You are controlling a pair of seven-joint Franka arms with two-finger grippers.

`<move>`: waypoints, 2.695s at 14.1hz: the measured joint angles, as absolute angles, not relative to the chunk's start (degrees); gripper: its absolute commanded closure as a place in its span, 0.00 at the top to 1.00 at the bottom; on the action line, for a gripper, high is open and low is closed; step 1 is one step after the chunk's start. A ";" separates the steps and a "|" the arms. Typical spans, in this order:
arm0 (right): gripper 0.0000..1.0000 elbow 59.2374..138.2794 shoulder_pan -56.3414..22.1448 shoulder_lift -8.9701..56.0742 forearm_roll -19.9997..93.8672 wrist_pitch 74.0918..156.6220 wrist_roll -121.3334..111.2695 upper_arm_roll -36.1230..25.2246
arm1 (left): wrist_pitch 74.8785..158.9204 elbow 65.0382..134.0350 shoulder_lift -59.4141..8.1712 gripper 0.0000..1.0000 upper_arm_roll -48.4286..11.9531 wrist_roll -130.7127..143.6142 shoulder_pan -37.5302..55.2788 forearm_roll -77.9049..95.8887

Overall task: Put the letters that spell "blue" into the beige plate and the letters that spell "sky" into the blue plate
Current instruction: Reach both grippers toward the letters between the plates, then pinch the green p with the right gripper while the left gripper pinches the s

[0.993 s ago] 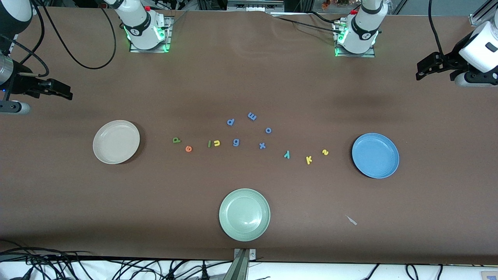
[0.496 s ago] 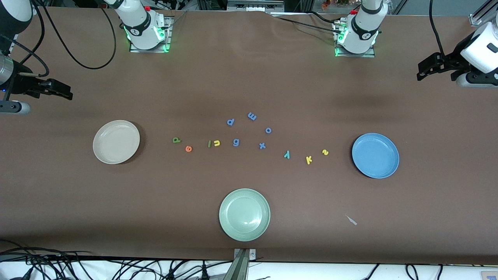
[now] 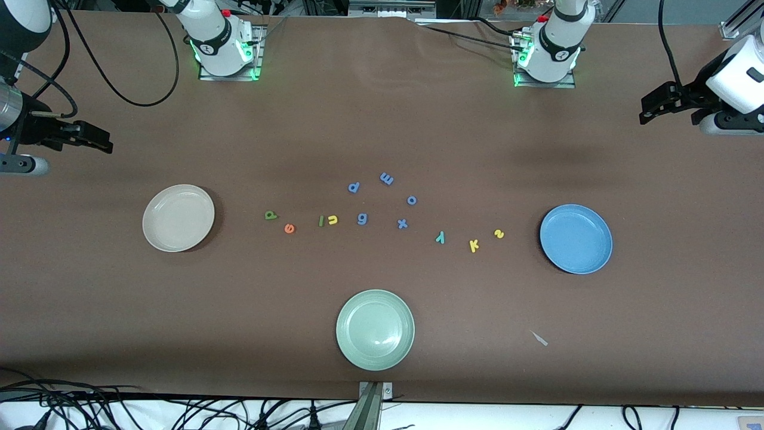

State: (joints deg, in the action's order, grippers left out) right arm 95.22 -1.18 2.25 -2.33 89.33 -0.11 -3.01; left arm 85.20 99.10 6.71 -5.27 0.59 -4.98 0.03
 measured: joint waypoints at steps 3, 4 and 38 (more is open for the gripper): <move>1.00 95.22 -1.18 2.25 -2.33 89.32 -0.11 -3.01 | 85.20 99.10 6.64 1.00 -5.27 0.59 -5.17 0.03; 1.00 95.22 -1.18 2.25 -2.33 89.31 -0.11 -3.00 | 85.20 99.10 6.61 1.00 -5.27 0.59 -5.28 0.03; 1.00 114.50 -20.74 28.70 0.42 139.93 15.49 -0.20 | 125.26 113.22 -18.87 1.00 -8.06 1.06 7.02 2.57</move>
